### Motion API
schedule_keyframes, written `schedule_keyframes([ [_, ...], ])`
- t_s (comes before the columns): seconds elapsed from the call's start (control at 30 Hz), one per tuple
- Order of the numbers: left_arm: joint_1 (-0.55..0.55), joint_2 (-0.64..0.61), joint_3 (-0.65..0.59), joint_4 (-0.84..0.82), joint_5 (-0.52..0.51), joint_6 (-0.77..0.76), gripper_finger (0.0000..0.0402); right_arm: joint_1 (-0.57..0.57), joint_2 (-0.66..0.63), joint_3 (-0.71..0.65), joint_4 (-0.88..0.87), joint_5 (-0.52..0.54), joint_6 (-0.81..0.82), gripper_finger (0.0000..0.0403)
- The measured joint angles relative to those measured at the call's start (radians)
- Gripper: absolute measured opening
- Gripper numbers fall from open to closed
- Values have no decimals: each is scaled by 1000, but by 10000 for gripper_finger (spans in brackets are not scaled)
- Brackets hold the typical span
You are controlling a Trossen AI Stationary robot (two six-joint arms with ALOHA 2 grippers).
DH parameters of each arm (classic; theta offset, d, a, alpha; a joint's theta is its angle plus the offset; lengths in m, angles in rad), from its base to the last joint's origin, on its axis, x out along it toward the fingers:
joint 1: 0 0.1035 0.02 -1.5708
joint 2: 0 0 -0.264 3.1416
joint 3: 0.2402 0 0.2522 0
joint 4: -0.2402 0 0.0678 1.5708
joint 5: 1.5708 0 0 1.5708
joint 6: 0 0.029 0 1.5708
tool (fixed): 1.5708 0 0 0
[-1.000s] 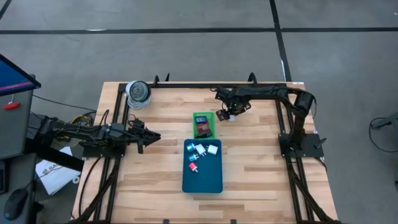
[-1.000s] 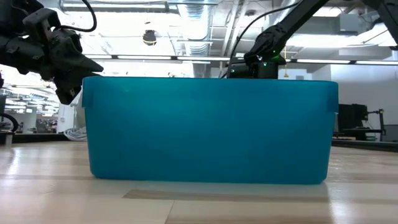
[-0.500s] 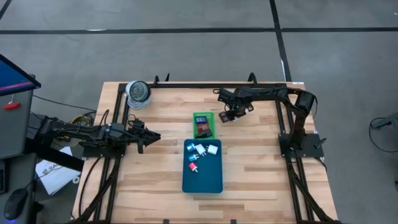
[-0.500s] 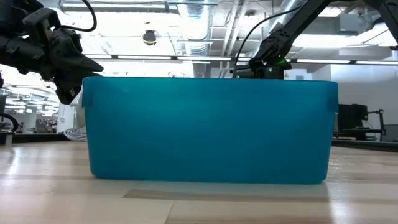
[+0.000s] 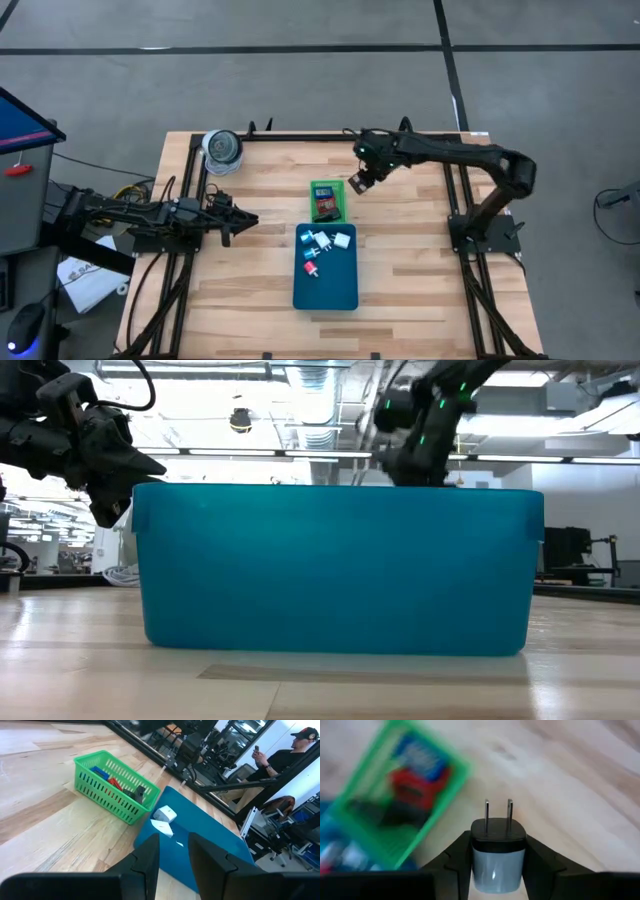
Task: Pick & Place Office items
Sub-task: Put the white charger adapter into the blue bin, then return to Home Position
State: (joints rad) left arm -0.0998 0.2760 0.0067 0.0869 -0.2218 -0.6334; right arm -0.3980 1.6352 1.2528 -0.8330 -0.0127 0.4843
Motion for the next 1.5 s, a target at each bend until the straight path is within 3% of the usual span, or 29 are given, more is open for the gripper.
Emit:
schedule_keyframes([
  [0.17,0,0,0,0,0,0,99,116,-97,-1,-22,-77,-85,120],
  [0.33,0,0,0,1,0,0,99,240,-95,-1,20,-139,-134,120],
  [0.77,0,0,0,10,-2,0,99,488,120,-1,263,-185,-45,120],
  [1.13,0,14,0,27,-1,0,99,537,221,-3,358,-196,-29,122],
  [1.2,0,15,0,27,-2,0,99,532,219,-1,397,-187,-40,148],
  [1.37,0,15,0,28,-1,0,99,503,209,-1,409,-170,-85,256],
  [1.5,0,15,0,27,-1,0,99,479,209,-2,411,-170,-151,294],
])
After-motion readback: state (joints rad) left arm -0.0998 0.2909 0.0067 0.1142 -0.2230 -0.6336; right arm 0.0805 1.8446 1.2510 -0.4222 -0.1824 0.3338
